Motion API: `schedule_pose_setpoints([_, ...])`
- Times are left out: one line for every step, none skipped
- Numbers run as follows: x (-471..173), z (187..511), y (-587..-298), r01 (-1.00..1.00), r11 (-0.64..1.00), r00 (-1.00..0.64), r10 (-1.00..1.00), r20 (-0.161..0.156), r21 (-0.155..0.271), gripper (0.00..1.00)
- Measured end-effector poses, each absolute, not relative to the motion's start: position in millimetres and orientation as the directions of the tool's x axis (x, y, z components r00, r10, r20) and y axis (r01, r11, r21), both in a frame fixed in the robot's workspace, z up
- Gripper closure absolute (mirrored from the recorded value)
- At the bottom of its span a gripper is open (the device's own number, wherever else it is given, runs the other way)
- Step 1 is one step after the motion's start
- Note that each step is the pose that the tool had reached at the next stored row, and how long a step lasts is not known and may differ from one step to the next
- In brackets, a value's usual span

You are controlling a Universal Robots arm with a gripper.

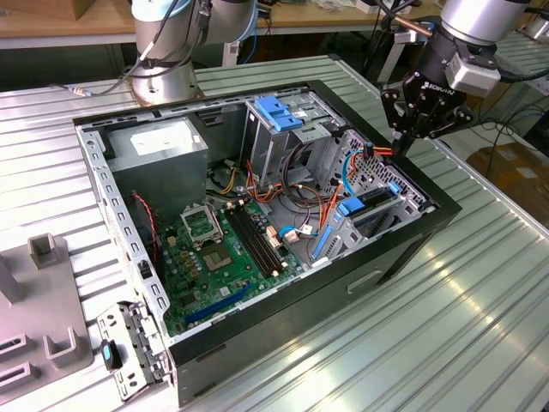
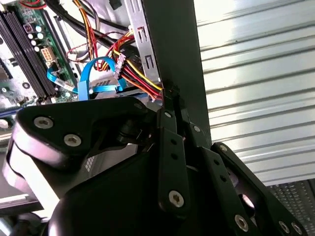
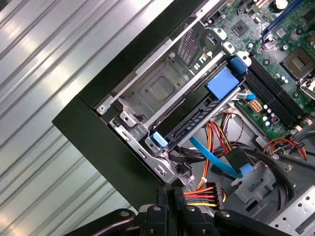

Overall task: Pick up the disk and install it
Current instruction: 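Insert the first disk wire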

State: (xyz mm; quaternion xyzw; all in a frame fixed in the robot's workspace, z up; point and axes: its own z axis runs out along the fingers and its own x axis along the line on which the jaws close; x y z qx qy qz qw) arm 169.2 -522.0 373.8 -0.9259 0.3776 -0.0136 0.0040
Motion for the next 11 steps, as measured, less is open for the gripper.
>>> schedule_pose_setpoints([169.1, 373.8, -522.0, -0.706, -0.708, 0.707, -0.707, 0.022, -0.018, 0.83])
schedule_pose_setpoints([167.9, 373.7, -522.0, -0.707, -0.707, 0.707, -0.707, 0.022, -0.018, 0.83])
schedule_pose_setpoints([166.6, 373.7, -522.0, -0.707, -0.707, 0.707, -0.707, 0.022, -0.018, 0.83])
schedule_pose_setpoints([165.0, 373.8, -522.0, -0.707, -0.707, 0.707, -0.707, 0.022, -0.018, 0.83])
schedule_pose_setpoints([163.7, 373.7, -522.0, -0.707, -0.707, 0.707, -0.707, 0.022, -0.018, 0.83])
schedule_pose_setpoints([163.0, 373.7, -522.1, -0.707, -0.707, 0.706, -0.708, 0.022, -0.018, 0.83])
schedule_pose_setpoints([163.0, 373.7, -522.1, -0.711, -0.703, 0.703, -0.711, 0.022, -0.018, 0.83])
schedule_pose_setpoints([163.0, 373.7, -522.1, -0.721, -0.693, 0.693, -0.721, 0.022, -0.018, 0.83])
schedule_pose_setpoints([163.0, 373.7, -522.1, -0.730, -0.683, 0.683, -0.730, 0.022, -0.018, 0.83])
schedule_pose_setpoints([163.0, 373.7, -522.1, -0.741, -0.671, 0.671, -0.741, 0.022, -0.018, 0.83])
schedule_pose_setpoints([162.9, 373.6, -522.1, -0.750, -0.661, 0.661, -0.750, 0.022, -0.018, 0.83])
